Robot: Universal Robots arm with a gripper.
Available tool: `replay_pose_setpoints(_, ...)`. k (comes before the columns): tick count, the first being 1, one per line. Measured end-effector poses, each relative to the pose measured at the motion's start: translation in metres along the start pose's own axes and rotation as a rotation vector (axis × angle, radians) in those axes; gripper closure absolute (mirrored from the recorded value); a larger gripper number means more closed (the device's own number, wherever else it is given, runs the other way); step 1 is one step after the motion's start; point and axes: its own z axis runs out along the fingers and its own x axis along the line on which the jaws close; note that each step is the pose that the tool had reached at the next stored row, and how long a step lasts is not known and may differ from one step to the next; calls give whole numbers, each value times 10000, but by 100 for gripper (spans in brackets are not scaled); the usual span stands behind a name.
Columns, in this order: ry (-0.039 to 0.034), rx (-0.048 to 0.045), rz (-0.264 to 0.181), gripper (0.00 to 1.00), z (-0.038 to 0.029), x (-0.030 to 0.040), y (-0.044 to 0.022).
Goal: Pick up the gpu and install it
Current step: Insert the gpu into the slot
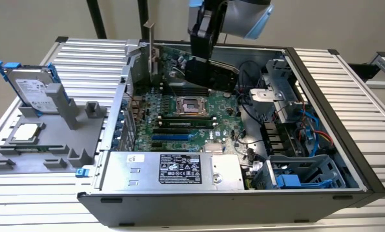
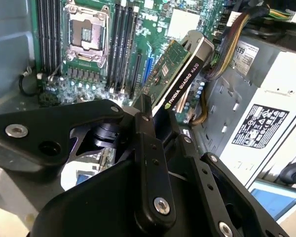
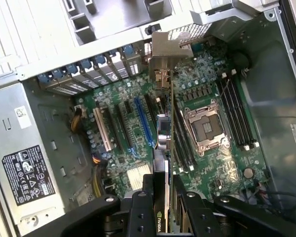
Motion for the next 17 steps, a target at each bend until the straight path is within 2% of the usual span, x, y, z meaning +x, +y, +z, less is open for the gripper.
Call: replay_pose_setpoints(17,62,-22,-1377,100,-1,-4,-13)
